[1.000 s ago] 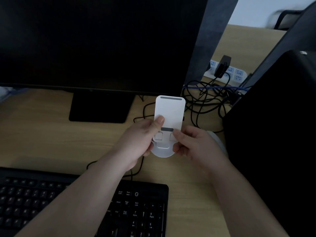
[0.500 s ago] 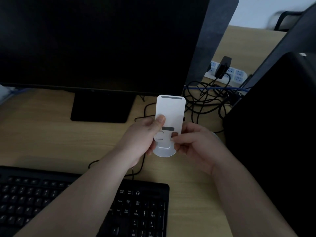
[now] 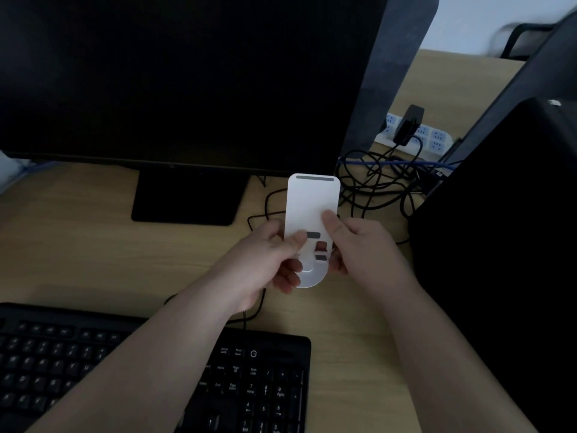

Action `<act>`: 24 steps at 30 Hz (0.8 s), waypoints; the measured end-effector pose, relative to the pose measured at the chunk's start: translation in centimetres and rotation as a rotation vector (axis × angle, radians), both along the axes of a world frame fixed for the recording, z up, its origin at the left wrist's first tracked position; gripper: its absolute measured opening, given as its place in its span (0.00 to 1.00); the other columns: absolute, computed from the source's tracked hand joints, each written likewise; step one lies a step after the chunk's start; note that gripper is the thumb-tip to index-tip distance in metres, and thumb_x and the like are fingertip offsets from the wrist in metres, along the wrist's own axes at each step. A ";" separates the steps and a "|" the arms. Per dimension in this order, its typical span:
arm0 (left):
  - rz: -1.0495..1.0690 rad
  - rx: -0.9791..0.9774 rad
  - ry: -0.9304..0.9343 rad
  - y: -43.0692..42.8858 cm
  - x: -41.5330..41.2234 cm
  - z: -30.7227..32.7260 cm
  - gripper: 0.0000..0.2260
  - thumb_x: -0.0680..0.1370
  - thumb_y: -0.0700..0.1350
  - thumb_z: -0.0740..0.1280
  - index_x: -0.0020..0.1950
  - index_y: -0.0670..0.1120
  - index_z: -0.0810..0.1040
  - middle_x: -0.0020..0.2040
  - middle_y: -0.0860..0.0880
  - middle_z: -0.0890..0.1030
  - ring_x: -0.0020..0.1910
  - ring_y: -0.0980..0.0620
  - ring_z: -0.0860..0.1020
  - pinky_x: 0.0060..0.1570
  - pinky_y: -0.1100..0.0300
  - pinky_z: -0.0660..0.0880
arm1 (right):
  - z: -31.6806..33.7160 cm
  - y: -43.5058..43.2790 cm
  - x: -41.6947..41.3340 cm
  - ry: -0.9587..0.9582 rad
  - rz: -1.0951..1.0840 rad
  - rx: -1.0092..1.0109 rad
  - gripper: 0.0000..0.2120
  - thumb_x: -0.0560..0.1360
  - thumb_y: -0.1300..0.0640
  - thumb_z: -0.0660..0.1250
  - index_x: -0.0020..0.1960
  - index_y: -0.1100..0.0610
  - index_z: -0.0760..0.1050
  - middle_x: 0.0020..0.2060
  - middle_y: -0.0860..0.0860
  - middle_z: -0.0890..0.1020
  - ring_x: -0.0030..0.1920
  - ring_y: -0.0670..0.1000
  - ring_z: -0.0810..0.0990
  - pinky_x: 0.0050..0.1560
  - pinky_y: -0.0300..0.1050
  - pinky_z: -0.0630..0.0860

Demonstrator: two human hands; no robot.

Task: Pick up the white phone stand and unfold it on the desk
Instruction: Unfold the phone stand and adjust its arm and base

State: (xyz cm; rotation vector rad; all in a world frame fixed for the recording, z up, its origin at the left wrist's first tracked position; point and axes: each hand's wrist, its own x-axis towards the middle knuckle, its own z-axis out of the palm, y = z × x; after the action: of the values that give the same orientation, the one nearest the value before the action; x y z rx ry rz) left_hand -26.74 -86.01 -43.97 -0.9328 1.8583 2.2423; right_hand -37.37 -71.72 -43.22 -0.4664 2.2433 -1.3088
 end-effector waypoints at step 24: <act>0.152 0.395 -0.016 0.9 -0.3 0.0 0.11 0.79 0.33 0.61 0.60 0.36 0.79 0.36 0.44 0.79 0.27 0.51 0.75 0.29 0.58 0.72 | 0.6 0.3 0.8 0.050 -0.007 0.072 0.20 0.83 0.47 0.65 0.43 0.62 0.82 0.24 0.45 0.80 0.22 0.39 0.75 0.22 0.28 0.69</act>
State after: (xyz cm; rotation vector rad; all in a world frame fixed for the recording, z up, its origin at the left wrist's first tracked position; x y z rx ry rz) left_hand -27.08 -85.10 -43.94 -1.0402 1.2995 2.5454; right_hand -36.61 -71.42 -42.60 -0.4703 2.3265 -1.2285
